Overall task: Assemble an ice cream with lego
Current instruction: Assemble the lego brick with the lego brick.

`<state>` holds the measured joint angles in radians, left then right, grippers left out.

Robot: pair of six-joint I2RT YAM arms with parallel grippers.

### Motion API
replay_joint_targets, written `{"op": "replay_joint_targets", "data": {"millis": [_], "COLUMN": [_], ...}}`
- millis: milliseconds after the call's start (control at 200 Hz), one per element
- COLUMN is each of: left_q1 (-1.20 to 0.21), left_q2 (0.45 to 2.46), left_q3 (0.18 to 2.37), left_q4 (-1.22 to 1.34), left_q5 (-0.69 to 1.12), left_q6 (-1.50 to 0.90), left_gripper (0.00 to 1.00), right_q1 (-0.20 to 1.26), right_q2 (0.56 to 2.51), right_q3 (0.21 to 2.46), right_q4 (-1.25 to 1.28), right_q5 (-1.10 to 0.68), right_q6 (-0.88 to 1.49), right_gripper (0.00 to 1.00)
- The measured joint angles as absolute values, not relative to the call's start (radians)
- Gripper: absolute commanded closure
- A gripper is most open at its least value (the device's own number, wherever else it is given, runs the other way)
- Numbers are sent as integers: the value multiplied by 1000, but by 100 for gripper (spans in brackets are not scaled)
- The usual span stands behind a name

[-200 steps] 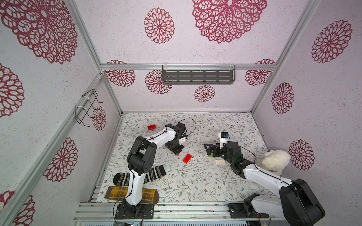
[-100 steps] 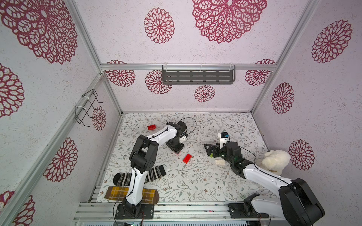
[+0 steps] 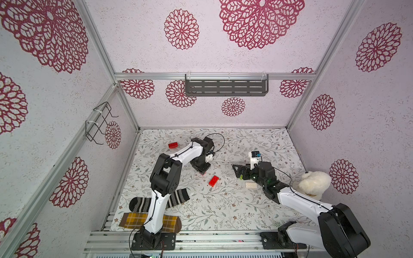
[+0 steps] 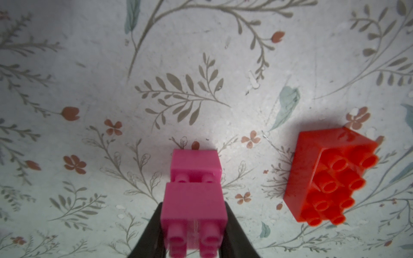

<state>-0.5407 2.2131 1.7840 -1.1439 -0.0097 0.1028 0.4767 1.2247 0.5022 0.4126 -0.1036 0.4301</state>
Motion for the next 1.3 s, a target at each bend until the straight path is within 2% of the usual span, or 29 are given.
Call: {"op": "replay_joint_targets", "data": {"millis": [1126,1301], "left_q1": [-540,-537], "left_q2": [2242,2265], "left_q3": [1826,1864], "left_q4": [-1165,-1186], "left_q5": [26,48], "left_q6": [105,105], "left_gripper": [100,92], "right_q1": [477,477], "right_q2": [1230,1236], "right_q3": [514,514], "right_q4": [411,411], "right_q5": [-110,-111], "right_q6": [430,430], "right_gripper": [1,1]}}
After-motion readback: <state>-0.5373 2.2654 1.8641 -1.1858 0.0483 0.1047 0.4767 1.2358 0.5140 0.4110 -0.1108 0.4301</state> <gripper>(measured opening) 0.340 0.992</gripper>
